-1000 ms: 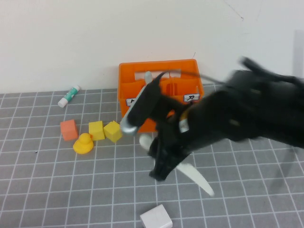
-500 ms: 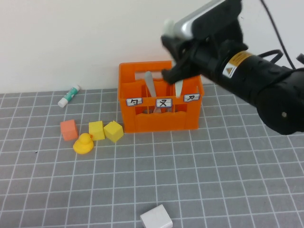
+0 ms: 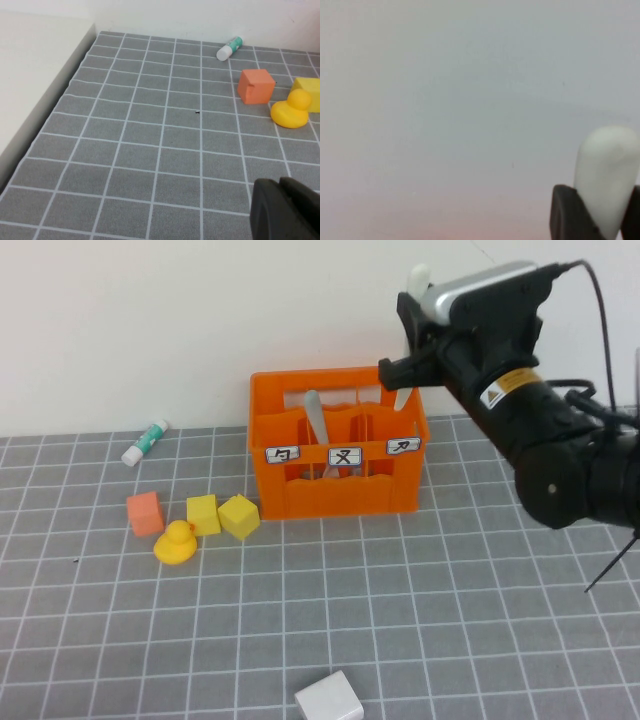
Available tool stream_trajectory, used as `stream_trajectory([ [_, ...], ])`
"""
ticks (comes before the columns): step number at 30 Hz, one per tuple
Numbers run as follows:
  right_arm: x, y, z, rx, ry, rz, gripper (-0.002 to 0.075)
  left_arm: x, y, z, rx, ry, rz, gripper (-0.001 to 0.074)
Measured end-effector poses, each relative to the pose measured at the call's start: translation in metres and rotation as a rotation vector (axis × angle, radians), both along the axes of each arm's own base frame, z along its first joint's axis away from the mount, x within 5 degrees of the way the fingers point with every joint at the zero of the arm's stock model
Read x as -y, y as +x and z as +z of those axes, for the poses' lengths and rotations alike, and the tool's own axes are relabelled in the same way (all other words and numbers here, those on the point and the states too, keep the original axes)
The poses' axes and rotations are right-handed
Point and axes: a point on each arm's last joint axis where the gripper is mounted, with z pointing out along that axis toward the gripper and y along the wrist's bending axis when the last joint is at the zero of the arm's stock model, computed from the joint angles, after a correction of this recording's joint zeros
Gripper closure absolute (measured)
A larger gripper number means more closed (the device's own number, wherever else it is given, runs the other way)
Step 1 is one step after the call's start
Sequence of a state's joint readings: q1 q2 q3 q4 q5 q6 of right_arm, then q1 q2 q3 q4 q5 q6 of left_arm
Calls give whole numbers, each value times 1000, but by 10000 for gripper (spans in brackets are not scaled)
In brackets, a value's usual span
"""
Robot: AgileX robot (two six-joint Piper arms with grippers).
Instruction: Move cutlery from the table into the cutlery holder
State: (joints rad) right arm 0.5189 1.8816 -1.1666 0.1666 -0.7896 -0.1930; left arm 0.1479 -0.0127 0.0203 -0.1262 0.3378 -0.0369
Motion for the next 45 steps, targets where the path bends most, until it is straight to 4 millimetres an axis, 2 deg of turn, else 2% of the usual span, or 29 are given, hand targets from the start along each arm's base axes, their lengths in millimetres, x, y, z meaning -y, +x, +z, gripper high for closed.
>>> stream_trajectory([
  [6,-3,6,-22,-44,14,0,527,0,0,0,0,0,0,736],
  [10,-4,6,-25,-50,5,7,522,0,0,0,0,0,0,736],
  [16,-4,6,-25,-48,4,12,319,0,0,0,0,0,0,736],
  [20,-2,1,-5,-31,63,19,289,0,0,0,0,0,0,736],
  [24,5,-14,37,45,118,47,345,0,0,0,0,0,0,736],
  [27,11,-31,70,81,92,80,421,0,0,0,0,0,0,736],
  [33,28,-70,110,-58,-80,120,556,0,0,0,0,0,0,736],
  [36,47,-101,127,-104,-99,118,622,0,0,0,0,0,0,736],
  [40,63,-145,132,-101,-61,143,684,0,0,0,0,0,0,736],
  [45,82,-197,116,-90,-62,191,720,0,0,0,0,0,0,736],
])
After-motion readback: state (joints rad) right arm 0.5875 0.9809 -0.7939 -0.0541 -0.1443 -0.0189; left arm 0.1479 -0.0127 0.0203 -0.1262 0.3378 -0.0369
